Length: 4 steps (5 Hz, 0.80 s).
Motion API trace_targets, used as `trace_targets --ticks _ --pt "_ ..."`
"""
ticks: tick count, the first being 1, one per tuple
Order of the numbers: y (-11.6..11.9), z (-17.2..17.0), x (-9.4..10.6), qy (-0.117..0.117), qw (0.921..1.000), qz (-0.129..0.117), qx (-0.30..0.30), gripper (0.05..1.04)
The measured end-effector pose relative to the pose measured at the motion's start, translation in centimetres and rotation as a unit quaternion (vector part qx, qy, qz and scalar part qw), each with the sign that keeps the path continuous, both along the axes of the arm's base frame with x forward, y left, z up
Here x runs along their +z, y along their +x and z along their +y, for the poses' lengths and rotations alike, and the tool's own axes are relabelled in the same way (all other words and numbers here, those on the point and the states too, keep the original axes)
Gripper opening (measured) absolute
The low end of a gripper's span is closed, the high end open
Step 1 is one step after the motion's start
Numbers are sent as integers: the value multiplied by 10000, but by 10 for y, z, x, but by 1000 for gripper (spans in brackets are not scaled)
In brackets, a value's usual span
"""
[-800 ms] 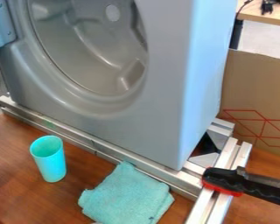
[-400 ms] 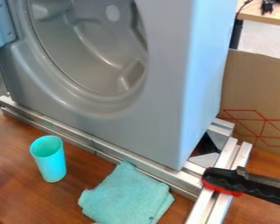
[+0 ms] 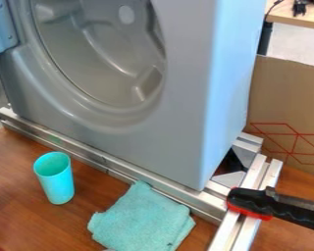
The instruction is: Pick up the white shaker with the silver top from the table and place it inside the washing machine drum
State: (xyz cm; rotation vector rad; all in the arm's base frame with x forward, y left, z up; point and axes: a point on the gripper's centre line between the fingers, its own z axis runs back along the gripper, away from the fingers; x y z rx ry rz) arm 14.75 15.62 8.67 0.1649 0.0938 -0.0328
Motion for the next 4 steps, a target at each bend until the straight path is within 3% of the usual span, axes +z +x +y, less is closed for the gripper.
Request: trace_targets --ticks 1,4 --pt "5 16 -10 31 9998 79 188 1008" --pt "15 32 -40 -271 9987 301 323 1008"
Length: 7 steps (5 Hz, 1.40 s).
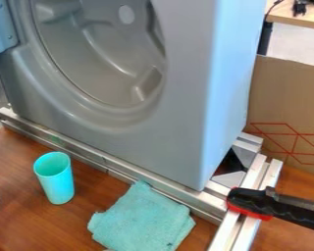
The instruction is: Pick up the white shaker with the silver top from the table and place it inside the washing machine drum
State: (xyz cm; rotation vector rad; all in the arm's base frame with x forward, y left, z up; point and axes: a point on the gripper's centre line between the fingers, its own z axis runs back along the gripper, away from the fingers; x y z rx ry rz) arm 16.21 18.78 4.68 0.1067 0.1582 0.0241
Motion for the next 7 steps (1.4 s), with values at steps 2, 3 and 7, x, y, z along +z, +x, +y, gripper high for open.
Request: trace_targets --ticks 2,3,7 --pt "-3 2 -23 -33 9994 279 207 1008" --pt "-1 4 -29 9 9990 319 312 953" --pt "-7 -33 38 -529 9972 -525 115 607"
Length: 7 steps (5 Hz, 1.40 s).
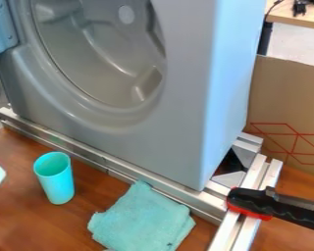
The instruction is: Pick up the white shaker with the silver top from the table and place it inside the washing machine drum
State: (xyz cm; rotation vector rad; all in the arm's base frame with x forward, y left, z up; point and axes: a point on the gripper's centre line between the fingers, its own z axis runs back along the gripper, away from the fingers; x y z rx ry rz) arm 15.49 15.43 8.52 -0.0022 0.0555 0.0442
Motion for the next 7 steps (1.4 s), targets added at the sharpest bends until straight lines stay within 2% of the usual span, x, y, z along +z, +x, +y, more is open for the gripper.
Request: trace_targets --ticks 1,2,3,4,5,6,7 --pt "20 -26 33 -298 9977 -332 -509 607" --pt "46 -35 63 -323 9922 -1048 -599 607" --pt "74 -35 76 -90 9877 -1398 -689 606" --pt "113 -34 69 291 9871 -1366 -786 607" --pt "139 -35 65 581 9863 -1343 -764 607" --pt "160 -37 57 333 9885 -1235 -803 607" --pt "169 -47 46 52 9886 -1150 -967 607"
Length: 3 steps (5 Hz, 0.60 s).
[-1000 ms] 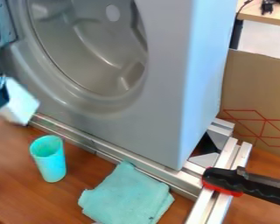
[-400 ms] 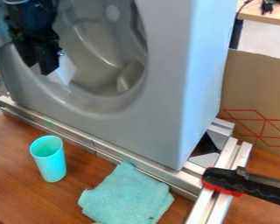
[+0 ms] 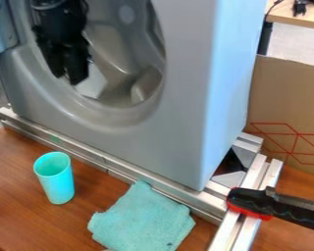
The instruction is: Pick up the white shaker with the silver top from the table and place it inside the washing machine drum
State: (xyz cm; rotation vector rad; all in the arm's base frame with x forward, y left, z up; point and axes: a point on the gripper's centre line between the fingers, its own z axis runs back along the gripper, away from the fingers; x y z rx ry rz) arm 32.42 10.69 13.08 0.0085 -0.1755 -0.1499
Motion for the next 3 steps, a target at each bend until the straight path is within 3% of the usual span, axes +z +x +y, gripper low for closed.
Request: trace_targets --ticks 1,2,3 --pt "8 -8 -7 -198 9995 -45 -228 607" --pt "14 -15 -9 -201 9990 -117 -370 607" --pt "20 -24 -10 -34 9989 -124 -441 607"
